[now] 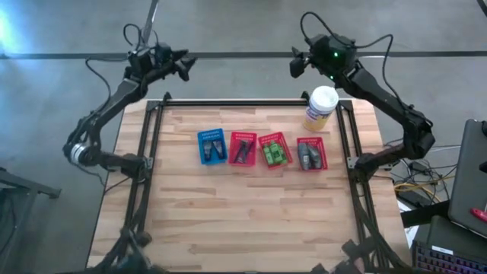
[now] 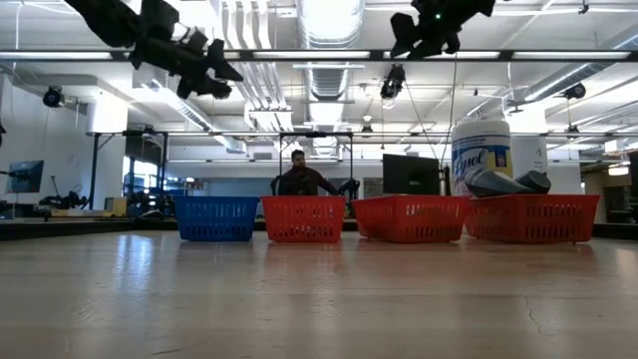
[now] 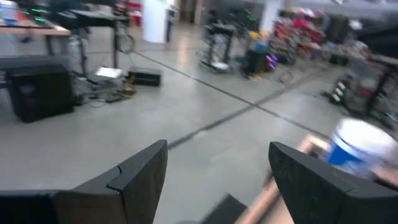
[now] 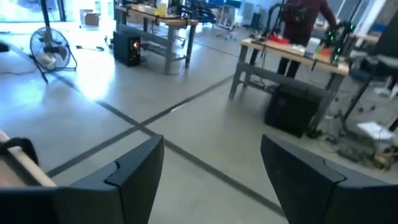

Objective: Pick & Place Travel size toiletries
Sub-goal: Return to Home Position

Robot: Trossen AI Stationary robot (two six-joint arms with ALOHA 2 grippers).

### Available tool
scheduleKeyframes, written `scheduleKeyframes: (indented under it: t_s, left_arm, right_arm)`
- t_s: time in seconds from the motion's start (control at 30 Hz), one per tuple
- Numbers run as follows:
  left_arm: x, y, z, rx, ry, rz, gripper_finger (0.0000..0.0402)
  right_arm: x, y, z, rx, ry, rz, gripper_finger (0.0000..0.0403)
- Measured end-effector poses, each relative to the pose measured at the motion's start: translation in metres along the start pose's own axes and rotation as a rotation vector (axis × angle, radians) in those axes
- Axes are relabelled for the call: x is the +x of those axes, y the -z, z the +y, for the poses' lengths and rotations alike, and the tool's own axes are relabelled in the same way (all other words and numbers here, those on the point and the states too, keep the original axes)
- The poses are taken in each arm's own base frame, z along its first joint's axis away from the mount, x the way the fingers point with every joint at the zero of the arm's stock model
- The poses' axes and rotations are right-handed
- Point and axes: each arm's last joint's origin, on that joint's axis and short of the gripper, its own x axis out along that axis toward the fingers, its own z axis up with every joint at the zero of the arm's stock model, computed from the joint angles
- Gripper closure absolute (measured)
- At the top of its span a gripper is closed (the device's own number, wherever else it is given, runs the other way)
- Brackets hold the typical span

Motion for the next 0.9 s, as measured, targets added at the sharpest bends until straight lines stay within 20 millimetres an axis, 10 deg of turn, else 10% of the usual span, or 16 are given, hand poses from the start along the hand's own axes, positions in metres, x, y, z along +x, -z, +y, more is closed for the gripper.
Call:
scheduleKeyframes:
  t_s: [0.3,0.9]
  left_arm:
    - [-0.073,0.001,-0.060,0.059,0.107,-0.035,0.0117]
    - [-0.188,0.040,-0.085,0.110,-0.147,-0.070,0.0117]
  right_arm:
    - [-0.013,0.025,0.024,0.059,-0.080,0.031,0.0116]
    - [-0.017,0.021,0.044,0.103,-0.146,-0.009,0.0080]
